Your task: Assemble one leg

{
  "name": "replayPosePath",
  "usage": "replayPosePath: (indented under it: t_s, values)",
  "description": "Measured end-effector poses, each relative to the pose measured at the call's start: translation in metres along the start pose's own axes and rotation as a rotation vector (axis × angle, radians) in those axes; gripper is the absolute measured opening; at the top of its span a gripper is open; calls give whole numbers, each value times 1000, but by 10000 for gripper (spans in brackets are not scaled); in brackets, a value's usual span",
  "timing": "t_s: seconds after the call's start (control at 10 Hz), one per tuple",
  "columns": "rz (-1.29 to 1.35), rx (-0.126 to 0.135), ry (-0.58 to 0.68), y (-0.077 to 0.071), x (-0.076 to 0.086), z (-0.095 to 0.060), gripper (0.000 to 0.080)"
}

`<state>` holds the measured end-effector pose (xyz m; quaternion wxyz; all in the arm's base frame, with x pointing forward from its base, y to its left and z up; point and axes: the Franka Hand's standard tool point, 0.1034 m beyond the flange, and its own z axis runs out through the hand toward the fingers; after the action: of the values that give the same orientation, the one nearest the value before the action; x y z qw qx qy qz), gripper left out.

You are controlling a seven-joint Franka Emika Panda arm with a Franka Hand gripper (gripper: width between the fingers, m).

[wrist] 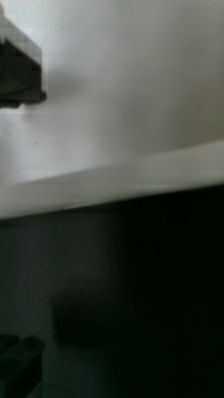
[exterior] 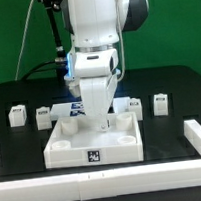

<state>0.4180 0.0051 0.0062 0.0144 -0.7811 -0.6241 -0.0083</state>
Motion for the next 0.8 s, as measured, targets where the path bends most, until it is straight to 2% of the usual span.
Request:
replayPosePath:
  t_s: [0.1,0.3,0.4,0.6,0.8]
  values:
    - [5,0,0,0,0,0,650]
    - [5,1,0,0,0,0,368]
    - [5,1,0,0,0,0,368]
    - [4,1,0,0,0,0,75]
    - [9,1,0,0,-1,0,59]
